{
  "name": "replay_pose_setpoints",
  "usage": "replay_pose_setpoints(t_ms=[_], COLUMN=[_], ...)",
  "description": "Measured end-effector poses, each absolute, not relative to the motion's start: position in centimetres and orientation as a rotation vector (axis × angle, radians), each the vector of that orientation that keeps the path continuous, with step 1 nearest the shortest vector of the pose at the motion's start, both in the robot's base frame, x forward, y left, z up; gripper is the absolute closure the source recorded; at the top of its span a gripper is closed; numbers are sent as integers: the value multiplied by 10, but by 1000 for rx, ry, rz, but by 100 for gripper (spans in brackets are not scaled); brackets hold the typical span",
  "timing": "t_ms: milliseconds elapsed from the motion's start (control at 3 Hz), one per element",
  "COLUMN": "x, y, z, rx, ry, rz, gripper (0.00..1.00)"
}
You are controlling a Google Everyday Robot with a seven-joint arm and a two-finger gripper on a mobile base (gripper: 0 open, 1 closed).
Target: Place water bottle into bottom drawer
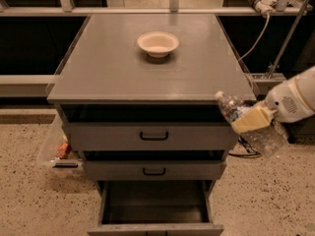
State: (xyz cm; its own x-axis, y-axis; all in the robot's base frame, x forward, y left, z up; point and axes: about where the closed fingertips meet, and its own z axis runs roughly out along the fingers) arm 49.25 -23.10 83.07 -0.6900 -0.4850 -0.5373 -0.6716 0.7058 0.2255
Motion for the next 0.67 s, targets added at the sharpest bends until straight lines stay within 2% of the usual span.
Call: replay_pose_setpoints(t_ms=[333, 667], x=[454, 430], y=[-219, -217], z=[774, 724], rx=[-915, -874], ry=[2406, 2323], rz=[970, 1287], gripper=[100, 100])
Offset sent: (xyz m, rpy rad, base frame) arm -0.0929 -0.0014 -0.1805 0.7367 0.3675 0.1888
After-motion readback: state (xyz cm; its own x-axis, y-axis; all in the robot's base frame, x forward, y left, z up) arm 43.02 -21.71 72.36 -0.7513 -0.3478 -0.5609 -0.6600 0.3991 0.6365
